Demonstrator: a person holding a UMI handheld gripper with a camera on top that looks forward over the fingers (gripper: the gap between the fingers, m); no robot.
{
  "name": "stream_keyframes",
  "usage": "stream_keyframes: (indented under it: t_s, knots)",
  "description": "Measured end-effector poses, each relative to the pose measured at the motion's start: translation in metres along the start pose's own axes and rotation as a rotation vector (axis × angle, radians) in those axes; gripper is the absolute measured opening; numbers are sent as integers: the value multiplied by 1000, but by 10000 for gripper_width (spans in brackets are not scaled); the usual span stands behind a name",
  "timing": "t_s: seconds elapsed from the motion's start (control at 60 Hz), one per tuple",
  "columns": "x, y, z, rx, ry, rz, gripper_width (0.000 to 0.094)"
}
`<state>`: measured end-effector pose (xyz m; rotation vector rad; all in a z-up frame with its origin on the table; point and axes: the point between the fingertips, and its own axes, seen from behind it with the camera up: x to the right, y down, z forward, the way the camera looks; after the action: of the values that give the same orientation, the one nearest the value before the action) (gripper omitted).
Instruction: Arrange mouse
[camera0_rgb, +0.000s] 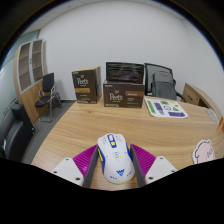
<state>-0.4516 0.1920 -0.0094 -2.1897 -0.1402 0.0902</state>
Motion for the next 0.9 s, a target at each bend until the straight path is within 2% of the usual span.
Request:
stream_keyframes:
  t_s: [0.083, 0.233, 0.333, 0.45, 0.633, 0.75, 0.9]
  knots:
    - [2, 1, 1, -13, 35, -46, 498]
    - [2, 7, -6, -74, 107, 33, 399]
    - [-5, 6, -17, -108, 110, 52, 395]
    - [11, -24, -49, -58, 152, 90, 395]
    - [123, -64, -99, 5, 255, 89, 395]
    - [212, -49, -112, -20, 305, 66, 395]
    - [288, -8, -103, -61, 259, 83, 394]
